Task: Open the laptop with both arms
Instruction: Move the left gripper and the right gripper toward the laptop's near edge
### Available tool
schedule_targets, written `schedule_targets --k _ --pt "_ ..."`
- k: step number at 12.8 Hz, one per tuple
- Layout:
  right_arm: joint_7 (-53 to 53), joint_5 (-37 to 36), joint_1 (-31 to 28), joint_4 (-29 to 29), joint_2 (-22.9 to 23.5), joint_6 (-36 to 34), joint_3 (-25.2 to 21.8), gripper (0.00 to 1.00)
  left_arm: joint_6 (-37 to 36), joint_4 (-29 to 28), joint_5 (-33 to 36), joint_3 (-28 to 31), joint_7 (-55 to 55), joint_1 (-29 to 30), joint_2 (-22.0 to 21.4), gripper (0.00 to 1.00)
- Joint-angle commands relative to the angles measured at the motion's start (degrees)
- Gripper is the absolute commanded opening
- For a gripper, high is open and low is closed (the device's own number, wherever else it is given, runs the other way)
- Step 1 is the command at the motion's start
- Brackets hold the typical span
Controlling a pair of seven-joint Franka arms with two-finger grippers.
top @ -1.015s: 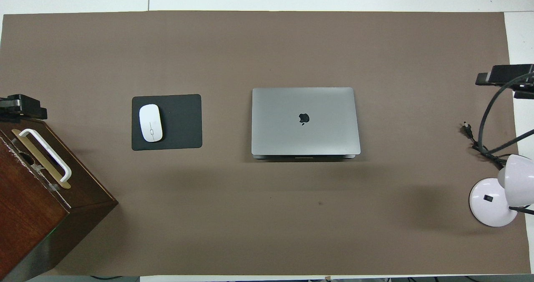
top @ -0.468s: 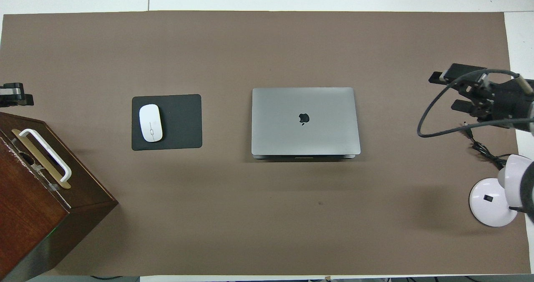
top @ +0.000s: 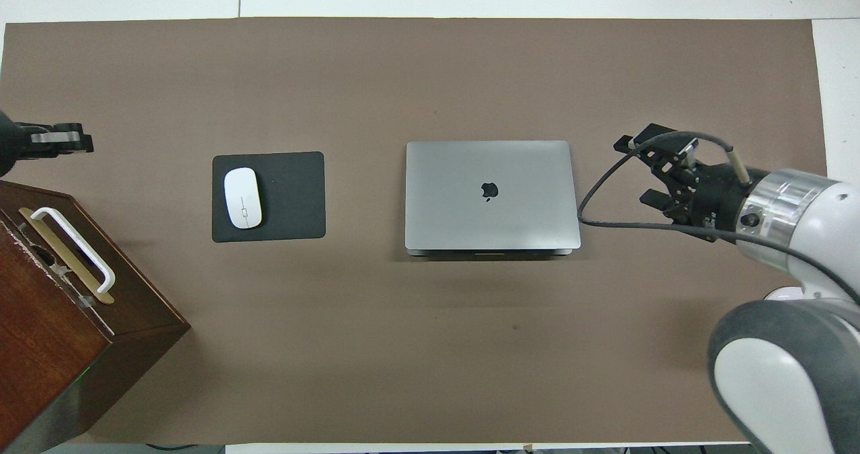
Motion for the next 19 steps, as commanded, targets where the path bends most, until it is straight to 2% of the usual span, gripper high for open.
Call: schedule_targets --k 1,6,10,12,14,16,17,19 --pt "4.93 1.41 3.56 -7.43 -4.11 6.64 -0.13 1.0 9.1 -11.63 -1.3 0.42 0.21 -3.71 -6.27 0.0" --pt "11.28 4.48 9.88 -14.99 -6.05 16.21 -0.04 1.0 21.51 -24.65 -3.15 0.42 0.12 -8.46 -11.9 0.0" --pt "11.46 9.65 13.23 -19.13 -5.88 22.64 0.14 1.0 36.35 -37.48 -3.15 0.51 -0.66 -15.05 -15.51 0.0" --pt "11.46 11.42 14.37 -19.92 -5.27 23.96 0.22 1.0 39.88 -39.78 -3.15 0.51 -1.19 -17.77 -15.6 0.0" --pt "11.46 14.84 17.44 -20.71 -3.26 28.69 0.23 1.0 48.47 -44.16 -3.15 0.51 -1.28 -20.5 -14.99 0.0" --pt "11.46 16.69 18.85 -20.71 -1.32 30.55 0.23 1.0 55.07 -47.69 -3.15 0.51 -1.98 -23.14 -13.85 0.0" --pt "11.46 18.27 19.99 -20.71 -0.35 30.91 0.23 1.0 58.84 -49.27 -3.15 0.51 -1.98 -24.28 -13.06 0.0" --pt "11.46 21.0 22.54 -20.63 2.63 32.83 0.23 1.0 67.62 -51.73 -3.15 0.51 -1.98 -27.61 -8.42 0.0"
